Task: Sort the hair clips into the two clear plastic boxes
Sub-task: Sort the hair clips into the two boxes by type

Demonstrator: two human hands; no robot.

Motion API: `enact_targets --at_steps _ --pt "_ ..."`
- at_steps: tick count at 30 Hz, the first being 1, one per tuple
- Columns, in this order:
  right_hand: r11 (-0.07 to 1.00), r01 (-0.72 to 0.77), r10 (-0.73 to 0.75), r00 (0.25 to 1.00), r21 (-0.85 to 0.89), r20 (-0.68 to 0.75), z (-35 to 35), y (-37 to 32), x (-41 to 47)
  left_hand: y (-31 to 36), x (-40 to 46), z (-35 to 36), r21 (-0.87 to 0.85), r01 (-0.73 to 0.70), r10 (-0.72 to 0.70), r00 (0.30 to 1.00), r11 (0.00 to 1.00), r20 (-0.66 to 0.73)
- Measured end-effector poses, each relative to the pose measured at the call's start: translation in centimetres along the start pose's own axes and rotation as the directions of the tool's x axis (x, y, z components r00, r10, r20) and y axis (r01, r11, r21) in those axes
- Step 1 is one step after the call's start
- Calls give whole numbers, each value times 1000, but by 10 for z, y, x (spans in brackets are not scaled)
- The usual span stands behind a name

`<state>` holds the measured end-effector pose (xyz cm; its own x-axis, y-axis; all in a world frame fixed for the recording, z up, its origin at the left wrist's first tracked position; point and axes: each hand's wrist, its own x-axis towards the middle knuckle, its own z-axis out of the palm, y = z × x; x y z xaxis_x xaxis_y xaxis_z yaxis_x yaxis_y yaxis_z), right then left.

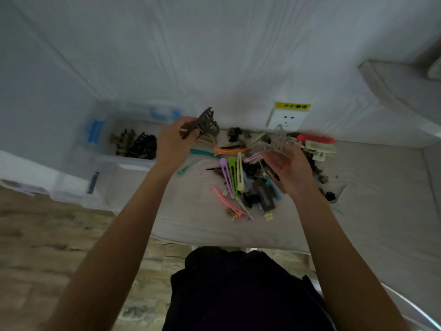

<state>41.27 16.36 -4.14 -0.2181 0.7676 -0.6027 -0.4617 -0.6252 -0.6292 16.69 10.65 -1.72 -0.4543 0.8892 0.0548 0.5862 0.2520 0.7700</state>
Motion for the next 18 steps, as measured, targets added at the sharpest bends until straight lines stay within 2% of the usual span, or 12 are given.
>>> enact_targets --at_steps 2,5,8,10,12,15,18 --pt "1000 -11 11 999 3 31 16 7 -6 -17 -3 -25 2 29 -29 996 1000 -89" --pt "983 62 -48 995 -175 83 52 19 -14 -48 -5 -63 105 125 -104 976 986 -192" --pt "985 55 -15 971 -162 240 97 29 -23 -82 -1 -90 226 218 -162 957 949 -241" --pt "982 22 42 943 -187 329 129 36 -28 -99 6 -97 289 253 -201 959 923 -199" --pt "961 56 50 928 -272 370 156 48 -27 -110 12 -97 371 230 -211 973 900 -92" --pt "897 138 24 934 -421 358 190 67 -19 -116 13 -96 414 166 -205 977 895 51" --pt "763 265 -72 941 -589 330 214 86 -6 -119 7 -98 420 94 -127 991 903 51"
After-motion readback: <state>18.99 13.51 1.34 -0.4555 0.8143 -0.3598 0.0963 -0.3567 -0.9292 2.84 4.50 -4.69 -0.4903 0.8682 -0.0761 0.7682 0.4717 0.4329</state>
